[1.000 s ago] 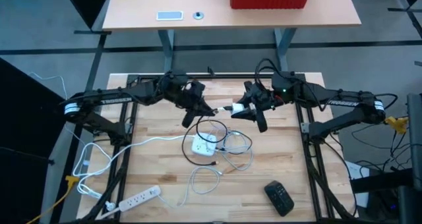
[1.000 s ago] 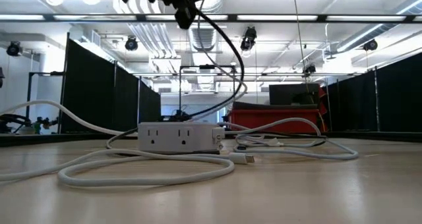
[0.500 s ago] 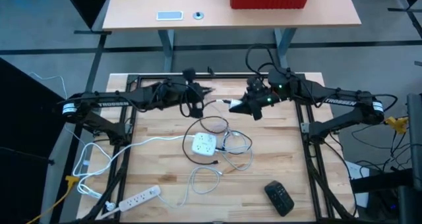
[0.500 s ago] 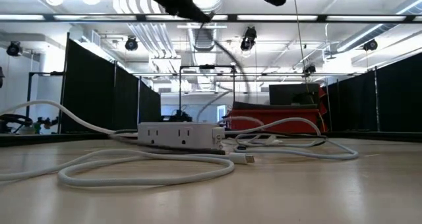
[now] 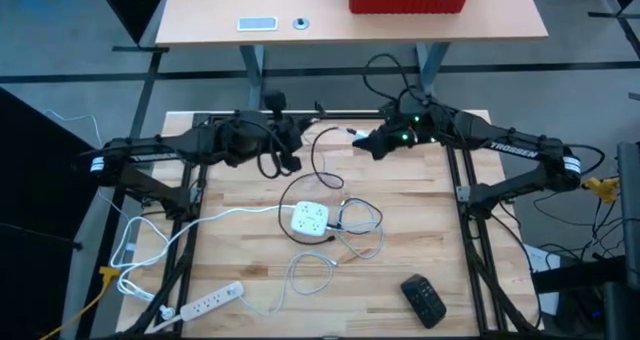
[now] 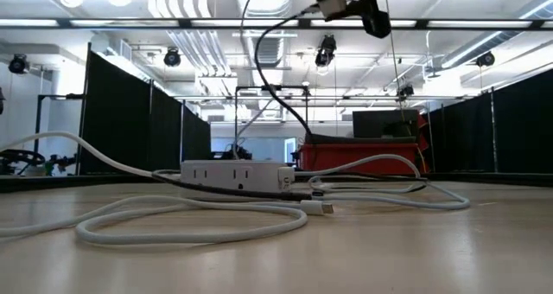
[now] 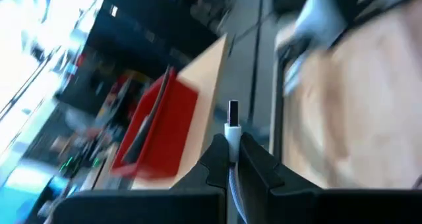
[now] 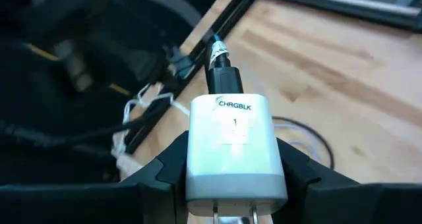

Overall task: Insert USB
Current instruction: Insert the purple USB cable into the white charger adapter

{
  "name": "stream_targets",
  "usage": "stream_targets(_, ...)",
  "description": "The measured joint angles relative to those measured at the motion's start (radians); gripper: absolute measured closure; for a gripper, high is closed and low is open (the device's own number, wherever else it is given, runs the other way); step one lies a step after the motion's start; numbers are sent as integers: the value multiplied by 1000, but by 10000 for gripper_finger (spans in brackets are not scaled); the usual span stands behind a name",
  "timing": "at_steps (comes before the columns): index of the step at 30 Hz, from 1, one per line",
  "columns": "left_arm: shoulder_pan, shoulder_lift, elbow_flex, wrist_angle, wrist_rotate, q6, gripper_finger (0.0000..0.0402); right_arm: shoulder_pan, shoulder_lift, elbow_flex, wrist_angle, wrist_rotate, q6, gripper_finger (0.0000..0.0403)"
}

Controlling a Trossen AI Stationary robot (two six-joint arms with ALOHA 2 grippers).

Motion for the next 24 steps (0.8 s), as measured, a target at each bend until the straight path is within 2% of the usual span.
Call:
stream_targets(6,-11,82,4,-8,105,-34,401,-46,0,0,24,2,-34,281)
stream_targets(13,-11,258,77,-80,106,-70,401,17,11,3,-25,-27,-93,281)
stream_targets(18,-11,333,160,-95,107,-107,401,53,41,3,-130,76,-108,281)
stream_targets(24,-11,381,190,-127,107,-106,401,54,76,13,-129,86,-106,281)
